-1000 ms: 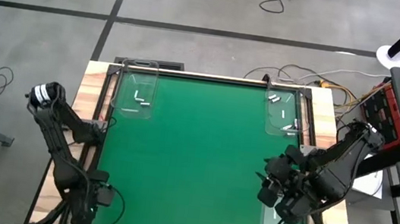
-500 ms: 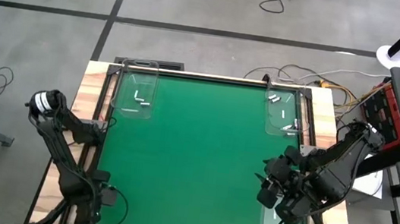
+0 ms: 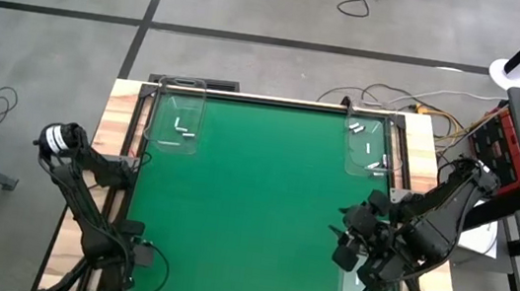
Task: Sort batteries
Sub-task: Put the black battery into the bottom right transparent bin
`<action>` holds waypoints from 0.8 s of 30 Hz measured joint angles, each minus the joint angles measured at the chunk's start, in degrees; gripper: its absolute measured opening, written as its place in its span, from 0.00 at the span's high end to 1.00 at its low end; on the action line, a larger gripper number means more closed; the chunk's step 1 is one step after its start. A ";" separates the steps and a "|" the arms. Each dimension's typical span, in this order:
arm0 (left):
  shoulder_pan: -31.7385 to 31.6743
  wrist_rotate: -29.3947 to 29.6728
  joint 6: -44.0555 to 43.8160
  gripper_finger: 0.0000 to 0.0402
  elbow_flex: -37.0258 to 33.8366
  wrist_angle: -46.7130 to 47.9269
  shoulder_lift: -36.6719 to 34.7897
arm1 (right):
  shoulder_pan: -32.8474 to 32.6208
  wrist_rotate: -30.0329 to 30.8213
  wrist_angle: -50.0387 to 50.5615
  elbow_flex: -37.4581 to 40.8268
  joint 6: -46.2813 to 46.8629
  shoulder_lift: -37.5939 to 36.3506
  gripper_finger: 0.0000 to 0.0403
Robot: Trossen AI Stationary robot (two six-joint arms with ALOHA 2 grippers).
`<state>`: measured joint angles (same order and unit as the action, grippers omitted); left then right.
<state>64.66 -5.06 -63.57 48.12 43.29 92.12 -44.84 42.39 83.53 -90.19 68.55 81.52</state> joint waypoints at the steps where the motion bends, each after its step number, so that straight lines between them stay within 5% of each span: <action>1: 0.00 -0.03 0.02 0.60 0.09 -0.05 0.45 | 0.00 0.04 -0.31 0.00 -0.02 0.00 0.46; 15: 0.07 1.38 3.19 0.96 0.33 -2.39 3.87 | 0.00 -0.26 -2.02 -0.17 -1.72 0.02 0.46; 24: -0.39 9.67 10.10 0.97 4.09 4.02 3.76 | 1.41 -0.29 -2.23 -0.50 -4.96 0.02 0.46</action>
<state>64.28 4.61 -53.47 52.21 47.31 95.87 -43.43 42.11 81.30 -90.70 63.59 81.54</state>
